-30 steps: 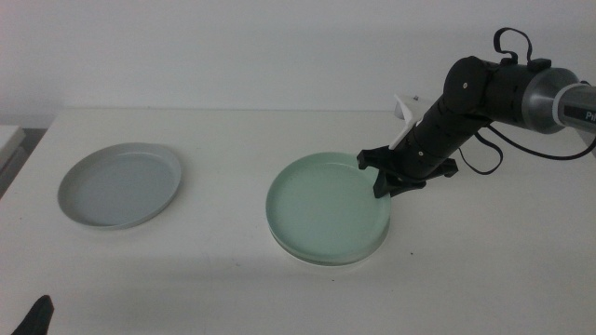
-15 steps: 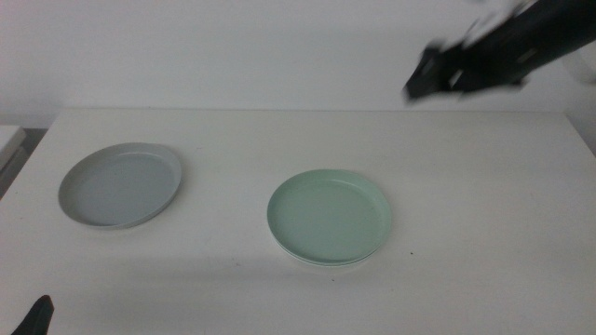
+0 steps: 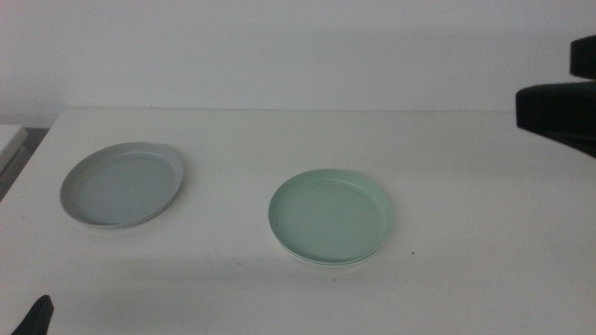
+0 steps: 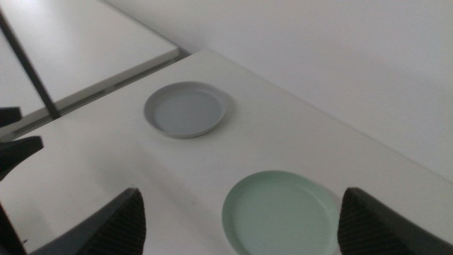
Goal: Stack the three bowls on top of each other.
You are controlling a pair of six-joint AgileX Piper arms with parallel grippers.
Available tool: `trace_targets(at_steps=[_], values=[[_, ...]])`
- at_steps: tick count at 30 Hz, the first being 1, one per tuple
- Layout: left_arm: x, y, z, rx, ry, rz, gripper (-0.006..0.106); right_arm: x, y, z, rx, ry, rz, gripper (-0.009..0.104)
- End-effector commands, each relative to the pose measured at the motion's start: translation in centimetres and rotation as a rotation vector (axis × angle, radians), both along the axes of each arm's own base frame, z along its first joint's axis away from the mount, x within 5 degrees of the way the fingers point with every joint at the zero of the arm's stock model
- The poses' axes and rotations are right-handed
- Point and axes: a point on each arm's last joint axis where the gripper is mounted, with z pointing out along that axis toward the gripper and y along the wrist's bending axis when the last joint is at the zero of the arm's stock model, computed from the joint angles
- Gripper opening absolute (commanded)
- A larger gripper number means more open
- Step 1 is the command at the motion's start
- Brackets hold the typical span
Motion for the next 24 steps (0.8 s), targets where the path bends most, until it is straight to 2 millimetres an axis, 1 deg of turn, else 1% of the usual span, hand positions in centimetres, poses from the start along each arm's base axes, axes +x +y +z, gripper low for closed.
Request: trace_targets(at_steps=[1,12,14,15,17,19,20,21,22,23,24], values=[[0.0,0.0,0.1,-0.001,-0.016,0.002,0.094,-0.1,0.1,-0.1,0.000,-0.008,0.024,0.091],[0.0,0.0,0.1,-0.005,-0.016,0.003,0.094,-0.2,0.2,0.1,0.035,-0.001,0.016,0.091],[0.0,0.1,0.0,0.018,0.001,0.004,0.094,-0.2,0.2,0.1,0.035,-0.001,0.016,0.091],[0.0,0.2,1.3,0.015,0.063,0.026,0.094,-0.2,0.2,0.1,0.035,-0.001,0.016,0.091],[0.8,0.5,4.7,0.006,0.123,0.079,0.094,-0.1,0.2,0.2,0.037,-0.005,0.012,0.091],[2.0,0.7,9.1,-0.060,0.270,0.118,0.094,-0.1,0.2,0.2,0.039,-0.003,0.014,0.091],[2.4,0.8,10.5,-0.081,0.349,0.125,0.094,-0.1,0.2,0.2,0.039,-0.003,0.014,0.091],[3.0,1.1,12.4,-0.094,0.411,0.136,0.094,-0.1,0.2,0.2,0.040,-0.005,0.013,0.091],[3.7,1.4,14.1,-0.107,0.465,0.149,0.094,-0.1,0.2,0.2,0.040,-0.005,0.013,0.091],[4.4,1.7,15.1,-0.117,0.516,0.157,0.094,-0.1,0.2,0.2,0.040,-0.005,0.013,0.091],[4.9,2.0,16.7,-0.106,0.558,0.153,0.094,-0.1,0.2,0.2,0.040,-0.005,0.013,0.091]])
